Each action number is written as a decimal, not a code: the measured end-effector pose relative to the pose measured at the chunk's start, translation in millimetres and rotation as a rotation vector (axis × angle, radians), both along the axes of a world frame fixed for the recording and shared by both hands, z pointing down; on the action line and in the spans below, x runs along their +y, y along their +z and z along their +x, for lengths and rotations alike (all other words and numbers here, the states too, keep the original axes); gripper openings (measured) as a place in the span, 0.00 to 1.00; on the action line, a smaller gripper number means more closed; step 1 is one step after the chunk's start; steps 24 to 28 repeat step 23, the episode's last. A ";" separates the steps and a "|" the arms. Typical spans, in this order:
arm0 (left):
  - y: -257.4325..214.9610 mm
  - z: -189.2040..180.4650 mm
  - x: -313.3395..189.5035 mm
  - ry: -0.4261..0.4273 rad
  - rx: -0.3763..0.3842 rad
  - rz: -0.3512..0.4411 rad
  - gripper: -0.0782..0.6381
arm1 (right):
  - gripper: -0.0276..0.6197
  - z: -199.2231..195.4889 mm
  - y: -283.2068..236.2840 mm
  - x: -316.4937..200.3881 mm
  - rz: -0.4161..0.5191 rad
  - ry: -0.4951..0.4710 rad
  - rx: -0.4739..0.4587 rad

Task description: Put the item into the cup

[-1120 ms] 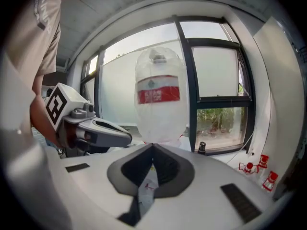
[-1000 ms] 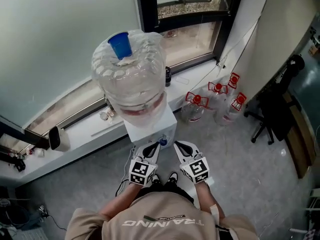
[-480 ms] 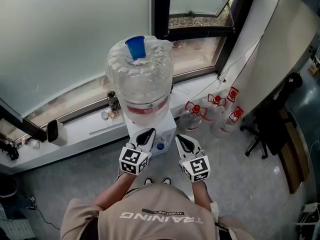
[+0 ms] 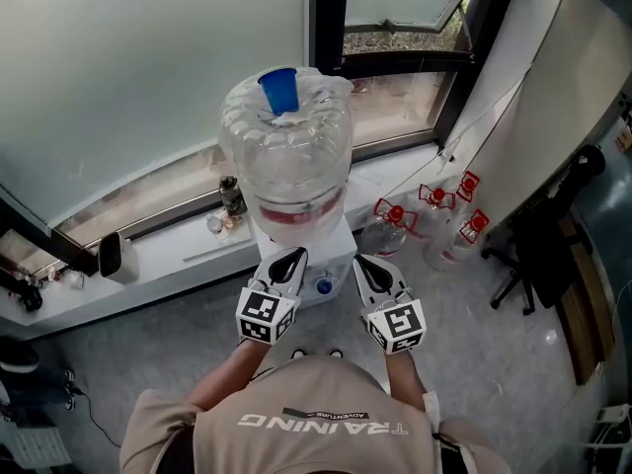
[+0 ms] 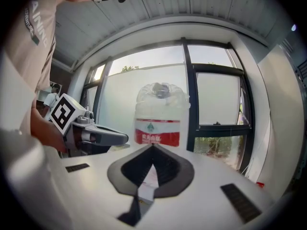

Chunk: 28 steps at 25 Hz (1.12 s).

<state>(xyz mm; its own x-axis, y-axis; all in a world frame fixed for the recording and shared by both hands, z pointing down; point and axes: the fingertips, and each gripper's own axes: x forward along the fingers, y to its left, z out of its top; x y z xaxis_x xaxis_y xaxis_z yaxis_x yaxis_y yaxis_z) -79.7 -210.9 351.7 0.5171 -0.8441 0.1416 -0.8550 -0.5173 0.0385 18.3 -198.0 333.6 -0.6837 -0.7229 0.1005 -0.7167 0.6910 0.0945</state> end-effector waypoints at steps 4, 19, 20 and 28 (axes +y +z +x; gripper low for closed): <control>-2.3 2.5 2.6 0.000 -0.013 0.015 0.12 | 0.06 -0.8 4.4 0.2 -0.012 -0.009 0.004; -2.3 3.5 6.2 0.003 -0.015 0.023 0.12 | 0.06 -1.3 12.1 6.6 -0.021 -0.019 0.030; -2.7 4.2 6.1 0.005 -0.016 0.026 0.12 | 0.06 -0.4 12.6 6.5 -0.020 -0.018 0.029; -5.3 6.7 4.3 0.009 -0.017 0.038 0.12 | 0.06 3.2 12.7 4.7 -0.015 -0.011 0.027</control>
